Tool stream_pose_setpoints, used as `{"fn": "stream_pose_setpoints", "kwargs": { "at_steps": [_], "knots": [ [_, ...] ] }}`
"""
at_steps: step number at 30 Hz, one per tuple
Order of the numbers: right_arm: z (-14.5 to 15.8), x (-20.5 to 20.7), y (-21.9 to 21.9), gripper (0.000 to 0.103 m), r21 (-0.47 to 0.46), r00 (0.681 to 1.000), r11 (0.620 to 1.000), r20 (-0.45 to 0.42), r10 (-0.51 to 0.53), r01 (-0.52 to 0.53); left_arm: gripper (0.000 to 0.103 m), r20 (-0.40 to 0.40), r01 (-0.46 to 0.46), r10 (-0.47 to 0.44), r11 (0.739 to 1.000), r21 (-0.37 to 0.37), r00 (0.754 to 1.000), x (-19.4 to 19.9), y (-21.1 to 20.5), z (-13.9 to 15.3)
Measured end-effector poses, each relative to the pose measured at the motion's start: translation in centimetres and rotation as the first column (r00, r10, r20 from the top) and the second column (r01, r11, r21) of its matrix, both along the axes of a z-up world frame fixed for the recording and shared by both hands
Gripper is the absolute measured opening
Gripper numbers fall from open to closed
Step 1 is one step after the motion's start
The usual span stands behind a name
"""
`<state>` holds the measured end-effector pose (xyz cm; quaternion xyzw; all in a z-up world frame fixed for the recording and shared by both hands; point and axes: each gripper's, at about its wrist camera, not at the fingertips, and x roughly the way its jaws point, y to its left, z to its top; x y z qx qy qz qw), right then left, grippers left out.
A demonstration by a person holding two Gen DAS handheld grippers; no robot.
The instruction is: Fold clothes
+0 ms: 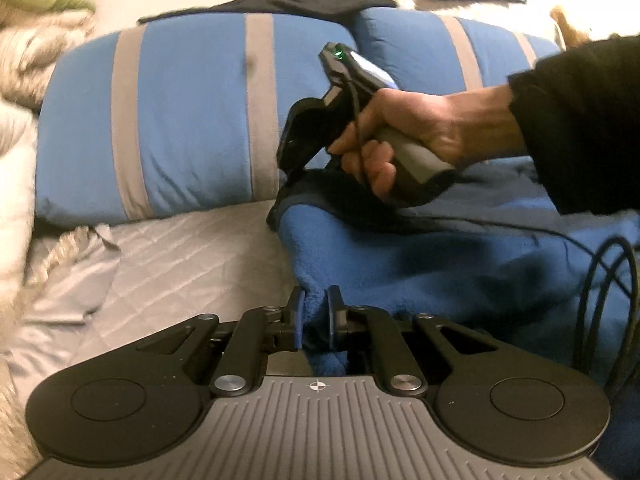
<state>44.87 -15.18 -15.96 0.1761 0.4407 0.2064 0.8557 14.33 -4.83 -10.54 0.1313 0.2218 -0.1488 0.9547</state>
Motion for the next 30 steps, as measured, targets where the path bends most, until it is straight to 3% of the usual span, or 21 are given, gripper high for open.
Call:
{"fn": "stream_pose_setpoints", "kwargs": {
  "at_steps": [5, 8, 9, 10, 13, 16, 18, 19, 24, 30],
  "knots": [
    [0.1, -0.2, -0.8, 0.018, 0.084, 0.999, 0.995, -0.004, -0.047, 0.047, 0.011, -0.019, 0.011, -0.010, 1.000, 0.023, 1.000, 0.1, -0.1, 0.2],
    [2.5, -0.9, -2.5, 0.051, 0.074, 0.992, 0.993, 0.084, -0.097, 0.091, 0.012, -0.049, 0.013, -0.012, 1.000, 0.017, 0.999, 0.4, 0.3, 0.3],
    [3.5, -1.2, -3.2, 0.072, 0.069, 0.987, 0.992, 0.117, -0.114, 0.107, 0.013, -0.060, 0.013, -0.012, 1.000, 0.014, 0.998, 0.4, 0.5, 0.4],
    [4.4, -1.4, -3.8, 0.085, 0.065, 0.980, 0.990, 0.150, -0.131, 0.123, 0.014, -0.071, 0.014, -0.013, 1.000, 0.011, 0.997, 0.6, 0.6, 0.5],
    [7.4, -3.8, -6.9, 0.089, -0.010, 0.961, 0.992, 0.249, -0.122, 0.129, 0.019, -0.092, 0.000, -0.001, 1.000, -0.012, 0.996, 0.5, 1.2, 1.9],
    [10.4, -6.6, -10.3, 0.103, -0.101, 0.935, 0.986, 0.343, -0.090, 0.132, 0.040, -0.111, -0.017, 0.013, 0.999, -0.036, 0.994, 0.4, 1.8, 3.5],
    [12.5, -8.5, -12.5, 0.103, -0.161, 0.914, 0.977, 0.402, -0.063, 0.138, 0.068, -0.124, -0.028, 0.022, 0.998, -0.052, 0.992, 0.4, 2.3, 4.6],
    [13.4, -9.5, -13.9, 0.103, -0.191, 0.903, 0.971, 0.426, -0.051, 0.145, 0.073, -0.119, -0.038, 0.031, 0.998, -0.052, 0.992, 0.2, 2.5, 5.2],
    [15.8, -14.2, -21.7, 0.103, -0.265, 0.883, 0.940, 0.464, -0.072, 0.216, 0.075, -0.119, -0.082, 0.076, 0.995, -0.053, 0.990, -0.1, 3.4, 9.0],
    [17.6, -18.9, -30.2, 0.103, -0.309, 0.865, 0.900, 0.485, -0.129, 0.308, 0.076, -0.039, -0.112, 0.109, 0.991, -0.075, 0.993, -0.1, 2.4, 16.6]
  ]
}}
